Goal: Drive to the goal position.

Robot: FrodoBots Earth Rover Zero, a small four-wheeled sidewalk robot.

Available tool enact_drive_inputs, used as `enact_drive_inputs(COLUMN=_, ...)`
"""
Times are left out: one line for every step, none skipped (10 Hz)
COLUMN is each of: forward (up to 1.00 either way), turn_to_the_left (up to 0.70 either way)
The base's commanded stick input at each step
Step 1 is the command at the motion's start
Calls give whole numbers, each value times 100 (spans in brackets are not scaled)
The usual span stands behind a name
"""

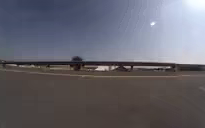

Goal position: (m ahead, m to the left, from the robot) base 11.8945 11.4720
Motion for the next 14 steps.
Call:
enact_drive_inputs(forward=0, turn_to_the_left=93)
enact_drive_inputs(forward=0, turn_to_the_left=95)
enact_drive_inputs(forward=0, turn_to_the_left=100)
enact_drive_inputs(forward=0, turn_to_the_left=100)
enact_drive_inputs(forward=0, turn_to_the_left=100)
enact_drive_inputs(forward=0, turn_to_the_left=84)
enact_drive_inputs(forward=0, turn_to_the_left=49)
enact_drive_inputs(forward=0, turn_to_the_left=0)
enact_drive_inputs(forward=0, turn_to_the_left=0)
enact_drive_inputs(forward=0, turn_to_the_left=0)
enact_drive_inputs(forward=0, turn_to_the_left=0)
enact_drive_inputs(forward=0, turn_to_the_left=0)
enact_drive_inputs(forward=0, turn_to_the_left=0)
enact_drive_inputs(forward=0, turn_to_the_left=0)
